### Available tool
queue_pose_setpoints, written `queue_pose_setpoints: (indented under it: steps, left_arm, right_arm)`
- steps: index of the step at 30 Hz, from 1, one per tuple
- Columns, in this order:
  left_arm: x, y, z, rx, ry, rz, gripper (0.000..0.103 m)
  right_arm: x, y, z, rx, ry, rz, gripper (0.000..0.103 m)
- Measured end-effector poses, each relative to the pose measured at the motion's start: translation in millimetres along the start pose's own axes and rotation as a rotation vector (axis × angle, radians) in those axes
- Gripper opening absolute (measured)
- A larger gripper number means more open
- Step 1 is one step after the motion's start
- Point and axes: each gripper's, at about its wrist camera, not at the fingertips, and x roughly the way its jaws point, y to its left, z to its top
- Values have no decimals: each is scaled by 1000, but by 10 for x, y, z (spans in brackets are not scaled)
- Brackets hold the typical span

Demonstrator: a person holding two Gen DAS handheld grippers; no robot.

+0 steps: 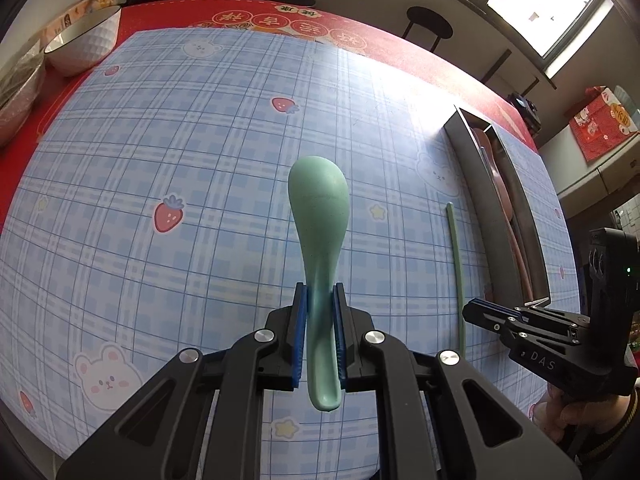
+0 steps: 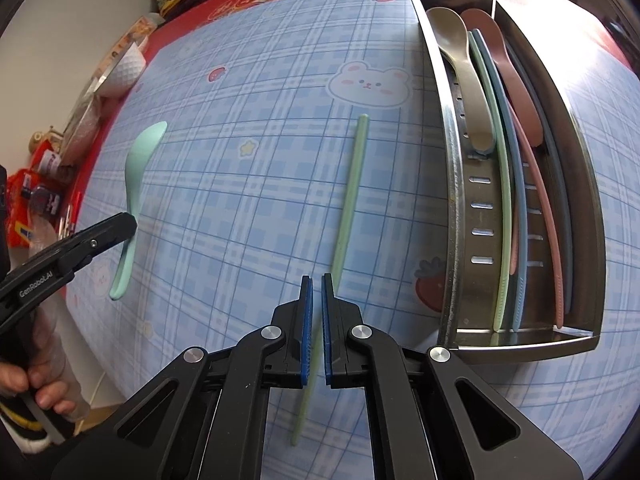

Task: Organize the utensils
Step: 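Carry the green chopstick into the tray with the right tool while the left tool holds the spoon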

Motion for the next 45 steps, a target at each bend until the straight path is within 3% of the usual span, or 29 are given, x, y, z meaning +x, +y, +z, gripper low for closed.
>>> queue_pose_setpoints:
  steps: [12, 19, 32, 39, 45]
  left_arm:
    - [43, -45, -44, -16, 3, -6, 12]
    - [53, -66, -116, -9, 6, -11, 12]
    - [-7, 45, -121, -57, -7, -35, 12]
    - [-61, 55, -100, -58, -23, -29, 12]
    - [-83, 24, -100, -56, -30, -20, 12]
  right_arm:
    - [86, 4, 79, 22, 17, -79, 7]
    - [184, 178, 138, -53, -1, -141, 9]
    - [229, 237, 169, -99, -19, -147, 9]
    - [158, 60, 96, -30, -24, -57, 6]
    - [-64, 2, 142, 0, -114, 0, 6]
